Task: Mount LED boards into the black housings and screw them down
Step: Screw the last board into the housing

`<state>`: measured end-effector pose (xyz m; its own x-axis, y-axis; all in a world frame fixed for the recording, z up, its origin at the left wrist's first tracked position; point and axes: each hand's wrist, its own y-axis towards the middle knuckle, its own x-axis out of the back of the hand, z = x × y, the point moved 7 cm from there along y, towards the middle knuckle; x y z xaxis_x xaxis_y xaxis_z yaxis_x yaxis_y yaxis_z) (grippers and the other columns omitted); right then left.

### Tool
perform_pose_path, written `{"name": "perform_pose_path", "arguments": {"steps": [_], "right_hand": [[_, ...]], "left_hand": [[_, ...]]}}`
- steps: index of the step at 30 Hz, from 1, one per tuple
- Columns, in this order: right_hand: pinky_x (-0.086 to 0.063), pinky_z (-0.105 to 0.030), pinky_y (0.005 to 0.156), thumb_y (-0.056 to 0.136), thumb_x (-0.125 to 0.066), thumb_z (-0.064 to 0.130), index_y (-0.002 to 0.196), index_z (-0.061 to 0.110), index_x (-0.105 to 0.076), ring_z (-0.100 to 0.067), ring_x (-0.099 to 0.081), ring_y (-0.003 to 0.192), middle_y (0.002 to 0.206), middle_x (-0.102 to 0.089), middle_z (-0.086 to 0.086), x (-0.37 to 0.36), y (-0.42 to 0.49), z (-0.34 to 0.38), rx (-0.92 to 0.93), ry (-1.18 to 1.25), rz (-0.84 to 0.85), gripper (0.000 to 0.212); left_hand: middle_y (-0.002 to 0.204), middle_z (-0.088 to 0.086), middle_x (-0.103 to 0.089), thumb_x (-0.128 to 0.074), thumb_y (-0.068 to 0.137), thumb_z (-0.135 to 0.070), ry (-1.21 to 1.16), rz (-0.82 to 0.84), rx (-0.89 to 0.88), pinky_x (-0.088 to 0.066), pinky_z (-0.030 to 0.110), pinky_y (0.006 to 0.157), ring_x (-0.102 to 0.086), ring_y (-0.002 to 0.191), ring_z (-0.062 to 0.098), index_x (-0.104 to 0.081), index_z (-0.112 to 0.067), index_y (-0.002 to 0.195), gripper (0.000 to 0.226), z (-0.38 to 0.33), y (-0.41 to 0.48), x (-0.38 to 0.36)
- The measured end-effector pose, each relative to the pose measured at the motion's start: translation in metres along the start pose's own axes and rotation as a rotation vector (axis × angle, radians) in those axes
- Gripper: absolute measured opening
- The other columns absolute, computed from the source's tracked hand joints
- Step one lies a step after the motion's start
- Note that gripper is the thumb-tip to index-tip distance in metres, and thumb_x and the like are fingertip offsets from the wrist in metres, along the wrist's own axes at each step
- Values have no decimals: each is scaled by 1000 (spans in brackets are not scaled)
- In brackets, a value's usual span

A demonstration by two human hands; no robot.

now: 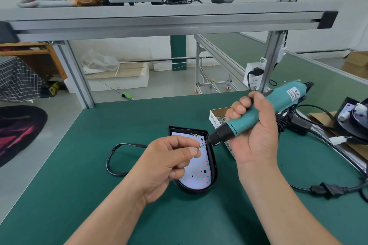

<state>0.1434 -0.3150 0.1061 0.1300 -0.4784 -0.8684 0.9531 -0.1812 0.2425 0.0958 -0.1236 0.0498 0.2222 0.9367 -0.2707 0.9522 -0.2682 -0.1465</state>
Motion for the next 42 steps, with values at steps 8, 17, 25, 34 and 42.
{"name": "perform_pose_path", "arguments": {"steps": [8, 17, 25, 34, 42], "right_hand": [[-50, -25, 67, 102, -63, 22, 96, 17, -60, -12, -54, 68, 82, -56, 2, -4, -5, -1, 30, -73, 18, 8], [-51, -25, 65, 101, -68, 25, 95, 16, -61, -13, -55, 67, 81, -58, -1, 15, -5, -10, -12, -12, -141, 13], [-49, -24, 61, 98, -69, 22, 92, 15, -61, -13, -54, 64, 77, -58, -1, 23, -1, -13, -26, 5, -181, 12], [-49, -24, 59, 97, -70, 22, 92, 14, -61, -12, -53, 63, 77, -57, -1, 22, -1, -14, -37, 33, -180, 13], [-47, -23, 58, 98, -68, 18, 93, 15, -60, -12, -51, 62, 76, -56, -1, 25, 1, -12, -38, -16, -147, 10]], "left_hand": [[70, -3, -62, -83, 76, -20, 184, -103, -105, -31, 19, 48, -35, 54, 13, -84, -16, 92, 16, -4, -1, 5], [83, 0, -73, -83, 71, -41, 344, -147, -141, -36, 20, 51, -35, 57, 16, -84, -29, 97, 29, -7, 0, 11], [96, 2, -81, -77, 79, -41, 356, -113, -143, -36, 19, 50, -32, 56, 15, -84, -33, 100, 24, -6, 0, 10], [91, -1, -81, -71, 85, -38, 362, -131, -141, -35, 21, 51, -33, 57, 16, -83, -34, 97, 18, -8, -1, 10], [79, 2, -71, -50, 105, -1, 156, -374, -159, -29, 20, 43, -40, 55, 11, -70, -7, 101, 21, -17, 5, 42]]}}
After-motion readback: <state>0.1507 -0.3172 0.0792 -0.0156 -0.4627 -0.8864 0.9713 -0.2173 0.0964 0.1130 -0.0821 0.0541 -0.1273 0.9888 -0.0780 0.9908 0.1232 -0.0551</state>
